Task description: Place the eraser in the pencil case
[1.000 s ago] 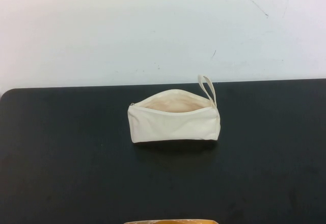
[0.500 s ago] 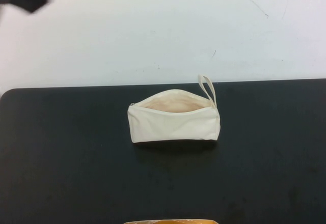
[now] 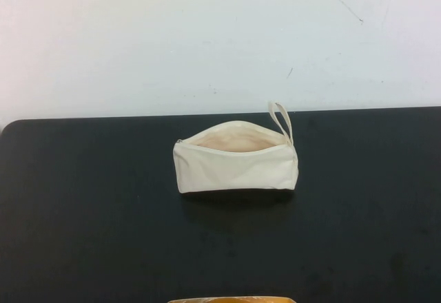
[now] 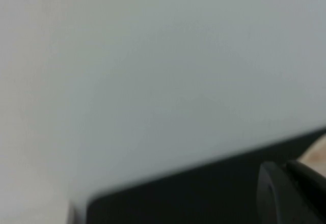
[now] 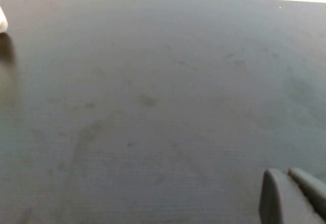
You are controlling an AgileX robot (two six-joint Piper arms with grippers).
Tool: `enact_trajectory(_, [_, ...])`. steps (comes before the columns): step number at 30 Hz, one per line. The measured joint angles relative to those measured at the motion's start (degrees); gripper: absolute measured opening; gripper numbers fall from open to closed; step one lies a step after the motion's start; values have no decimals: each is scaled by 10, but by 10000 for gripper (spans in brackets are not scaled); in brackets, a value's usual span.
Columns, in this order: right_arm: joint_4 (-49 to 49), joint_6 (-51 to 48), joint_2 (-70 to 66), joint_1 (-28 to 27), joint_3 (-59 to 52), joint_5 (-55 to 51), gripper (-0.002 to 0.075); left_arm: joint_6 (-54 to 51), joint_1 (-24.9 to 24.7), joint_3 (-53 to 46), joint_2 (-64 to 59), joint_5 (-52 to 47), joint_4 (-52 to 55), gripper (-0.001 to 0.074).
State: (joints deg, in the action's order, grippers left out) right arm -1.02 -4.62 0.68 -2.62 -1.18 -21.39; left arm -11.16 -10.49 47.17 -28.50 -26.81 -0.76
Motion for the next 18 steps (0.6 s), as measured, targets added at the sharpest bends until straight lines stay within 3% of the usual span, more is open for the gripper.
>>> enact_trajectory(6, [0,0,0,0,0,0,-1,43,73,-231,110,64,-64,-1])
enact_trajectory(12, [0,0,0,0,0,0,-1,54,99,-413,195,158,-130,-1])
enact_trajectory(15, [0,0,0,0,0,0,-1,50,100,-473,244,190,-131,-1])
enact_trajectory(18, [0,0,0,0,0,0,-1,39,100,-484,283,148,-118,-1])
